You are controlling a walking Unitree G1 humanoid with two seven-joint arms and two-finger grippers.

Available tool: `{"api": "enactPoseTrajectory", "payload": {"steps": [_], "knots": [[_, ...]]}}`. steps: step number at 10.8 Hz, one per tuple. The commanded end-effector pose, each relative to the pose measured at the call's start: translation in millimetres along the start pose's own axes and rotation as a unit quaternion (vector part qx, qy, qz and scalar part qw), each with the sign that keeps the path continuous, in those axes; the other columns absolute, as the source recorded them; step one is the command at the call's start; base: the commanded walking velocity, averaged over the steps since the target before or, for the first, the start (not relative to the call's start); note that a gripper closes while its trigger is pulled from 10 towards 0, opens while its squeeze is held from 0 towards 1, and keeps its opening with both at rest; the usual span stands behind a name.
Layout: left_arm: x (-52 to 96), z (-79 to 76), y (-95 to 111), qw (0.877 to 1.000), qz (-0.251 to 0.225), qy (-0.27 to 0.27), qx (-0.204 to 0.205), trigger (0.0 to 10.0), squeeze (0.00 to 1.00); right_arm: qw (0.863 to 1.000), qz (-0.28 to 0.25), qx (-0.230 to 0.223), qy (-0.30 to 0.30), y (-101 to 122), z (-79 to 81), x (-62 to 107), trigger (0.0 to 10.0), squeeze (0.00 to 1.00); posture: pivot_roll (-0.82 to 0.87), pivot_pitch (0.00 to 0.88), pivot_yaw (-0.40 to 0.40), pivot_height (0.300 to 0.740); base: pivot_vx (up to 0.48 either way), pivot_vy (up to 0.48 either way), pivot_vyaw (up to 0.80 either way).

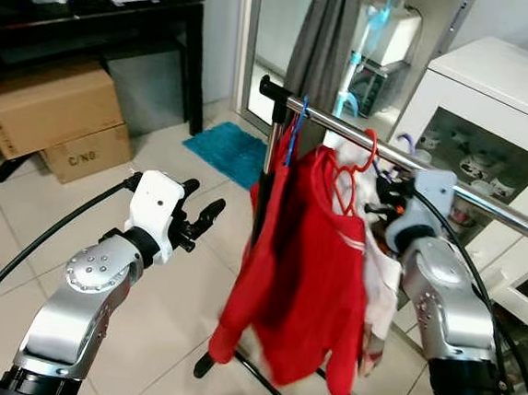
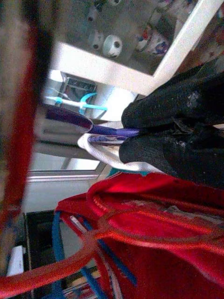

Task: Hang hanger

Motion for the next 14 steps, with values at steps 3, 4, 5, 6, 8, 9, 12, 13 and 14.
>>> {"api": "enactPoseTrajectory", "payload": {"steps": [3,4,5,6,8,9,12,13,14], "knots": [[-3.3,-1.8,0,1.000,0.003,-0.004,-0.006,10.0,0.00,1.000,0.002,0.012,-0.017,-1,-9.7,6.2,10.0,0.00,-0.03,0.000,-0.048,0.740,0.000,0.000,0.00],[-2.5,-0.6,-3,1.000,0.006,0.000,-0.001,10.0,0.00,1.000,0.006,0.011,-0.016,-6,-8.5,13.7,10.0,0.00,-0.03,0.000,-0.051,0.740,0.000,-0.326,0.00],[-0.3,-0.1,-7,1.000,0.013,0.003,0.000,10.0,0.00,1.000,0.019,0.010,-0.003,-15,-2.4,24.2,10.0,0.00,-0.03,0.000,-0.056,0.740,0.000,-0.330,0.00],[0.8,-0.5,-10,1.000,0.017,0.003,0.000,10.0,0.00,0.999,0.039,0.008,0.012,-27,5.2,33.6,10.0,0.00,-0.03,0.000,-0.056,0.740,0.000,-0.330,-0.80],[2.6,-1.8,-12,1.000,0.022,0.001,-0.001,10.0,0.00,0.998,0.055,0.003,0.014,-37,10.7,46.8,10.0,0.00,-0.04,0.000,-0.060,0.740,0.000,-0.328,-0.80],[3.3,-2.5,-13,1.000,0.025,-0.002,-0.001,10.0,0.00,0.998,0.057,0.001,0.014,-39,12.5,52.6,10.0,0.00,-0.04,0.000,-0.056,0.740,0.000,-0.322,-0.80],[6.4,-10.0,-17,0.999,0.028,-0.023,0.038,10.0,0.00,0.998,0.063,-0.008,-0.003,-40,10.8,63.7,10.0,0.00,-0.06,0.000,-0.050,0.740,0.000,0.320,-0.80],[7.4,-11.0,-15,0.999,0.018,-0.022,0.024,10.0,0.00,0.998,0.060,-0.008,-0.004,-38,9.7,64.6,10.0,0.00,-0.06,0.000,-0.053,0.740,0.000,0.000,-0.80],[8.6,-11.0,-16,0.999,0.021,-0.019,0.026,10.0,0.00,0.998,0.051,-0.018,-0.008,-34,7.6,65.4,10.0,0.00,-0.06,0.000,-0.056,0.740,0.000,-0.480,0.00]]}}
Point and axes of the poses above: a point about 5 cm out from each wrist's last joint towards the gripper, its own x axis pointing back from the gripper into the wrist, its own y axis along the axis of the wrist's last joint, z = x × y, the point moved 2 cm from there along -x, pointing out of the wrist towards the gripper, and after that the axes turned 15 degrees about x, right-handed, at the moved point
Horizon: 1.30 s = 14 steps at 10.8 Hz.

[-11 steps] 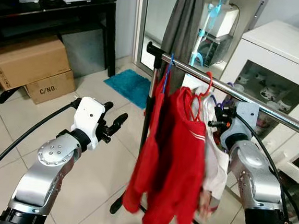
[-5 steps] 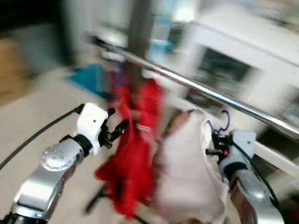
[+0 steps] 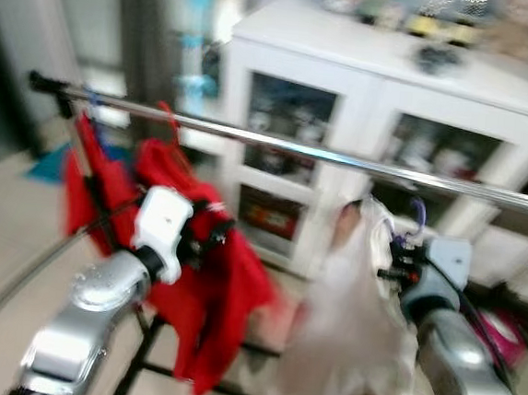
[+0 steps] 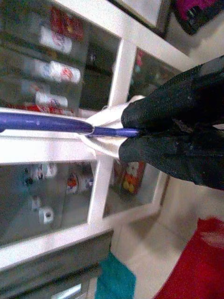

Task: Hang hanger

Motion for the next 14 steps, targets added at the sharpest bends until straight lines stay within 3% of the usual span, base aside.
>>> {"api": "enactPoseTrajectory", "payload": {"steps": [1,2,6,9,10,12,13,14], "knots": [[0.6,1.0,-6,1.000,0.011,0.010,0.018,10.0,0.00,1.000,-0.029,0.006,-0.005,14,-6.3,0.7,10.0,0.00,-0.05,0.000,-0.062,0.740,0.000,0.000,0.00],[0.8,2.4,-7,1.000,0.015,0.013,0.022,10.0,0.00,0.999,-0.035,0.004,-0.005,17,-6.2,0.9,10.0,0.00,-0.05,0.000,-0.062,0.740,0.000,0.000,0.00],[12.1,-17.9,2,0.994,0.019,-0.111,-0.003,10.0,0.00,0.990,-0.124,0.007,-0.064,41,-21.6,10.5,10.0,0.00,-0.06,0.000,-0.057,0.740,0.000,0.000,0.00],[13.7,-23.4,4,0.989,0.019,-0.146,0.006,10.0,0.00,0.981,-0.179,0.004,-0.077,52,-25.6,17.9,10.0,0.00,-0.06,0.000,-0.054,0.740,0.000,0.000,0.00],[13.4,-24.1,5,0.988,0.020,-0.151,0.004,10.0,0.00,0.983,-0.170,-0.003,-0.073,55,-25.9,11.8,10.0,0.00,-0.06,0.000,-0.052,0.740,0.000,0.000,0.00],[12.2,-28.4,8,0.984,0.019,-0.177,0.003,10.0,0.00,0.993,-0.095,0.019,-0.064,48,-28.6,-9.5,10.0,0.00,-0.06,0.000,-0.052,0.740,0.000,0.000,0.00],[11.9,-34.8,8,0.977,0.032,-0.213,0.003,10.0,0.00,0.995,-0.076,0.041,-0.040,53,-27.4,-26.5,10.0,0.00,-0.05,0.000,-0.053,0.740,0.000,0.000,0.00],[11.6,-36.0,8,0.975,0.036,-0.221,0.000,10.0,0.00,0.996,-0.063,0.050,-0.036,53,-28.5,-32.8,10.0,0.00,-0.05,0.000,-0.053,0.740,0.000,0.000,0.00]]}}
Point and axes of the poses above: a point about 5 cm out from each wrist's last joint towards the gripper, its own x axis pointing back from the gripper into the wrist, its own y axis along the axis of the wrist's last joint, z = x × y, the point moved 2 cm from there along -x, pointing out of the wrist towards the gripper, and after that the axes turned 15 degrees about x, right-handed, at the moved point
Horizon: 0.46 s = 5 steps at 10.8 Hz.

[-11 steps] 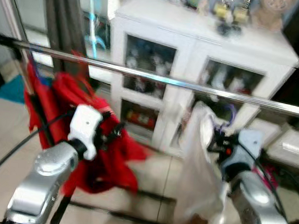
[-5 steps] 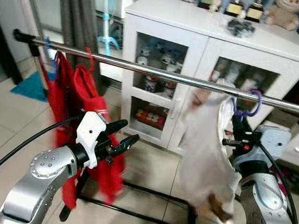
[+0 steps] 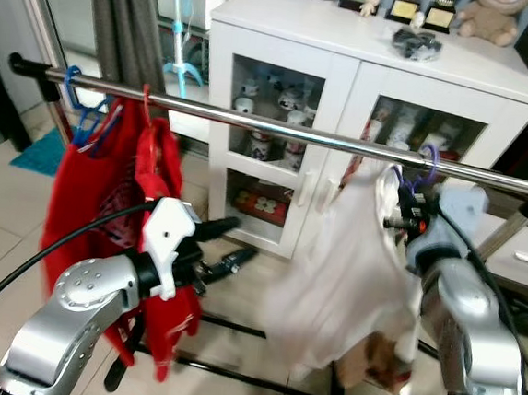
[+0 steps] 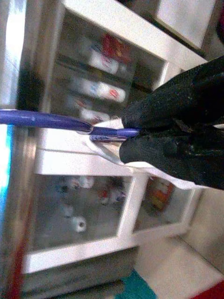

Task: Hang hanger

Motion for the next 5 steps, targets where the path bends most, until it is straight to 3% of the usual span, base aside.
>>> {"api": "enactPoseTrajectory", "payload": {"steps": [1,3,4,5], "knots": [[-2.2,-2.9,5,1.000,-0.001,-0.012,-0.008,10.0,0.00,1.000,0.021,0.006,0.005,-2,-3.3,-3.4,10.0,0.00,-0.05,0.000,-0.056,0.740,0.000,0.000,0.00],[-1.7,-3.3,4,1.000,-0.001,-0.010,-0.004,10.0,0.00,0.997,0.070,0.021,0.025,-15,-0.9,-2.1,10.0,0.00,-0.04,0.000,-0.063,0.740,0.000,0.000,0.00],[0.6,-1.2,3,1.000,-0.007,0.006,0.001,10.0,0.00,0.997,0.073,0.005,0.020,-19,-2.8,3.8,10.0,1.00,-0.04,0.000,-0.062,0.740,0.000,0.000,0.00],[1.3,6.1,1,0.999,-0.009,0.046,-0.002,10.0,0.00,0.999,0.042,-0.017,0.011,-14,-4.9,10.9,10.0,1.00,-0.04,0.000,-0.060,0.740,0.000,0.000,0.00]]}}
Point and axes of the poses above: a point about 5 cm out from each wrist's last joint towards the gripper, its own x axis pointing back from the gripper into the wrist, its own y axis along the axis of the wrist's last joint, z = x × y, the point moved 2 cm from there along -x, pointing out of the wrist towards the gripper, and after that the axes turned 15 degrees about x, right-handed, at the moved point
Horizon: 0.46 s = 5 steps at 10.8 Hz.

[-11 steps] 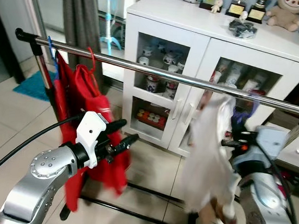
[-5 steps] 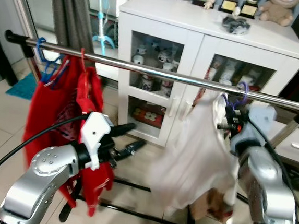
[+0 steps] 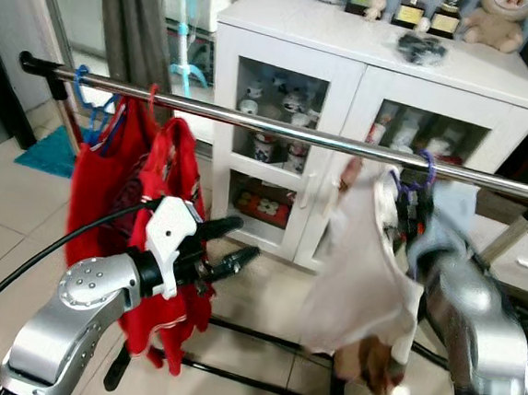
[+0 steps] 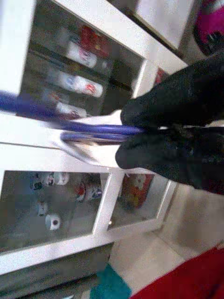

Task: Hang hanger

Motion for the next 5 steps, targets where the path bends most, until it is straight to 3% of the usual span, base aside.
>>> {"api": "enactPoseTrajectory", "payload": {"steps": [1,2,5], "knots": [[1.5,6.0,0,0.999,0.000,0.033,-0.005,10.0,0.00,0.999,-0.043,-0.009,-0.012,13,-6.8,7.7,10.0,1.00,-0.05,0.000,-0.054,0.740,0.000,0.000,0.00],[0.6,11.8,4,0.997,-0.025,0.077,-0.012,10.0,0.00,0.995,-0.098,0.007,-0.008,19,-3.4,21.8,10.0,1.00,-0.05,0.000,-0.053,0.740,0.000,0.000,0.00],[3.9,22.8,-2,0.980,-0.047,0.194,0.003,10.0,0.00,0.985,-0.166,0.034,-0.016,21,4.7,52.5,10.0,1.00,-0.07,0.000,-0.035,0.740,0.000,0.000,0.00]]}}
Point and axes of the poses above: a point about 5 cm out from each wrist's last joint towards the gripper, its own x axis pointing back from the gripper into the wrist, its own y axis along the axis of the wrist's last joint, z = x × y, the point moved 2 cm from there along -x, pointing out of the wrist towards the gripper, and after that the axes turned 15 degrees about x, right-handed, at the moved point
